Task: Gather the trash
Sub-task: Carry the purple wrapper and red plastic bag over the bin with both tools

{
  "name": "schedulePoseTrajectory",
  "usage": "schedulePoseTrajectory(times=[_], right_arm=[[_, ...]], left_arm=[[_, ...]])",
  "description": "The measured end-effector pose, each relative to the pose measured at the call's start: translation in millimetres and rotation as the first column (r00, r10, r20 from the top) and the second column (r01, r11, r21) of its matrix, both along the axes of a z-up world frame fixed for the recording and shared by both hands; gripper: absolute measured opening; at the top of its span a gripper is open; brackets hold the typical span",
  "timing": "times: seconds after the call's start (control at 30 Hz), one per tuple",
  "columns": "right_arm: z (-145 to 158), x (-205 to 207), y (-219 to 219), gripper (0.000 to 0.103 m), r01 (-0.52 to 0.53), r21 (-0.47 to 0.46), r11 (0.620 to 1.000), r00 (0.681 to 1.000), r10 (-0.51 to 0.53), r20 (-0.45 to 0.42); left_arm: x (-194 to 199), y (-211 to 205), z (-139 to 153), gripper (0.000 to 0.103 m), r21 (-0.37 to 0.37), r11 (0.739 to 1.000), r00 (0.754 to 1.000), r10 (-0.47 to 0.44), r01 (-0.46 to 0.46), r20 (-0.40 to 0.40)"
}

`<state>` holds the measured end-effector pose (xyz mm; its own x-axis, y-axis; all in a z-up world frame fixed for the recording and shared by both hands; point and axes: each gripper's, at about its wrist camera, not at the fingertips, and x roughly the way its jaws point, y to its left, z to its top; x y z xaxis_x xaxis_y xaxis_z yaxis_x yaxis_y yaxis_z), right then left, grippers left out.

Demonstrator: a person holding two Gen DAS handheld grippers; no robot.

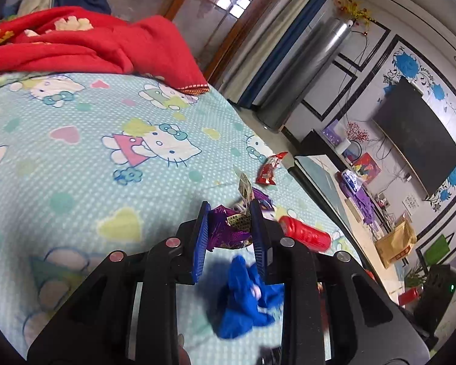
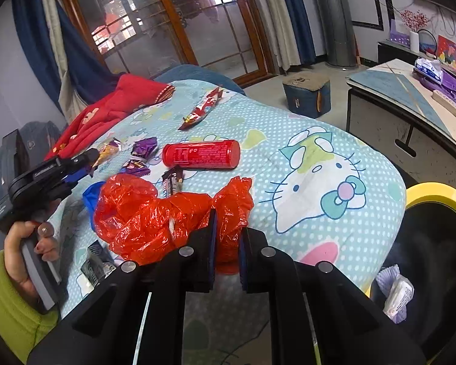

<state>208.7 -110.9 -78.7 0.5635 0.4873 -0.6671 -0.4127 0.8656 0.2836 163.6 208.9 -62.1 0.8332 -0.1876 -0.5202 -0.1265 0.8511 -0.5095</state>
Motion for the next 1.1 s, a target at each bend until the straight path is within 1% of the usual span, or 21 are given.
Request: schedulePoseTrajectory(times=[0.07,0.27,0.53,0.87,1.1], right_arm=[[4.0,-1.6,0.2,0.011,-0.005,0.005,1.000,1.000,0.005,0.008],[20.2,-6.7,-5.8,0.011,-0.002,0.025,1.000,0.999,0.001,0.048],[39.6,-12.1,-20.8,0.011,0.028,0.032,0.999,0.995,-0.031,0.097],[49.0,-20.2,-42.8,0.011,0.049,0.015,0.999,0.991,-0.051,0.124],[51.5,-24.3,-56.8,0.011,0.072,0.008,0.997,0.988,-0.073,0.133]], left_arm=[[-8.1,-1.6,3.6,0.019,0.008,1.000,1.000,-0.002,0.002,0.010],[-26.3,-5.4,21.7,0.019,0.001,1.000,0.999,-0.015,0.015,0.047],[-39.7,-37.4,47.1,0.019,0.051,0.995,0.991,-0.086,0.081,0.107],[-42.0,-67.7,54.6,0.019,0.079,0.988,0.982,-0.141,0.131,0.127],[-42.7,-89.1,56.8,0.019,0.123,0.979,0.975,-0.180,0.164,0.131]])
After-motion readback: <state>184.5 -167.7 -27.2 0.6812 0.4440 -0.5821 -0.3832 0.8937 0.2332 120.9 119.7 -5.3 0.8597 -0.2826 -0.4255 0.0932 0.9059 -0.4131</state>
